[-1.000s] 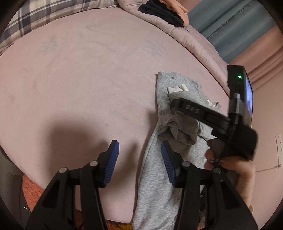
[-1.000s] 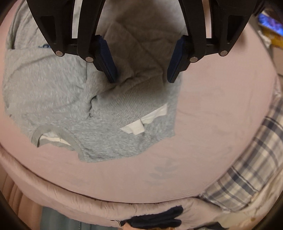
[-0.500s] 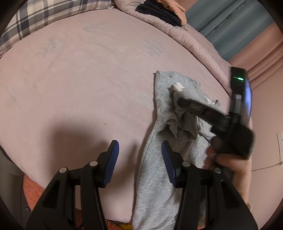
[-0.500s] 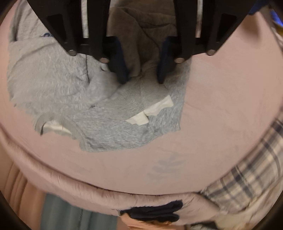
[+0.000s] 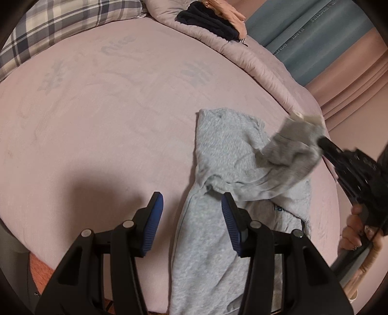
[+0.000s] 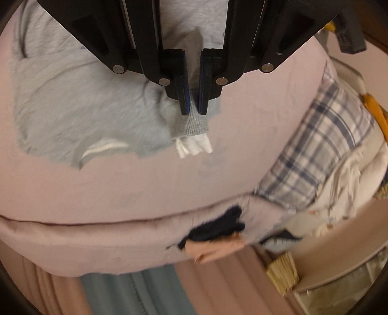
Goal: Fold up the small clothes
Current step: 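Lift the cuff with the right tool and lay it flat on the chest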
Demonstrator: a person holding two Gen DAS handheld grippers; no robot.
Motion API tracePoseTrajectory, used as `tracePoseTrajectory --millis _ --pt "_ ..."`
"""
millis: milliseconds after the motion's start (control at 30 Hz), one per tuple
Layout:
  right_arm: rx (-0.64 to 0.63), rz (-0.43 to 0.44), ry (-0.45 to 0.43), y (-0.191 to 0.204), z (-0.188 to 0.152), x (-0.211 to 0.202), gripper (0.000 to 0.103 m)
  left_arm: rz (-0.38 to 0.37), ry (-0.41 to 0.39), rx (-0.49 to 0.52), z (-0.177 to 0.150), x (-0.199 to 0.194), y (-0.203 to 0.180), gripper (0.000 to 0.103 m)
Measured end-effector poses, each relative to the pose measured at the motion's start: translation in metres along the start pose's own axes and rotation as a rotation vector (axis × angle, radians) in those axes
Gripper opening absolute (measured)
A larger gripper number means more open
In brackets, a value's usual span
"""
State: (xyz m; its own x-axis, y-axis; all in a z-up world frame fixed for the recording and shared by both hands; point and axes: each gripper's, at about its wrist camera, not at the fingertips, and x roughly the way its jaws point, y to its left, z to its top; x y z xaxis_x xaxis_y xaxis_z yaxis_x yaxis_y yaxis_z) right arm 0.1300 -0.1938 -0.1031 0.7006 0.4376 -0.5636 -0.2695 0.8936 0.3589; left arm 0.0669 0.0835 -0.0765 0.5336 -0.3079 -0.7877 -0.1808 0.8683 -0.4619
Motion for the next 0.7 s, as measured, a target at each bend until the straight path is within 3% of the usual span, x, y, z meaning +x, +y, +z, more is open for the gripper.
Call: tracePoseTrajectory --millis 433,600,700 --pt "0.189 -0.045 -0.155 -0.089 0.018 -0.058 0.008 -0.007 0.045 0.073 0.044 0.045 -0.037 0.049" --pt "0.226 -0.133 -0.137 -0.121 0.009 -0.054 0.008 0.011 0.072 0.103 0.054 0.08 -0.051 0.047" --pt "0.259 -0.176 -0.077 -0.145 -0.004 -0.037 0.008 0.037 0.097 0.12 0.058 0.104 -0.057 0.041"
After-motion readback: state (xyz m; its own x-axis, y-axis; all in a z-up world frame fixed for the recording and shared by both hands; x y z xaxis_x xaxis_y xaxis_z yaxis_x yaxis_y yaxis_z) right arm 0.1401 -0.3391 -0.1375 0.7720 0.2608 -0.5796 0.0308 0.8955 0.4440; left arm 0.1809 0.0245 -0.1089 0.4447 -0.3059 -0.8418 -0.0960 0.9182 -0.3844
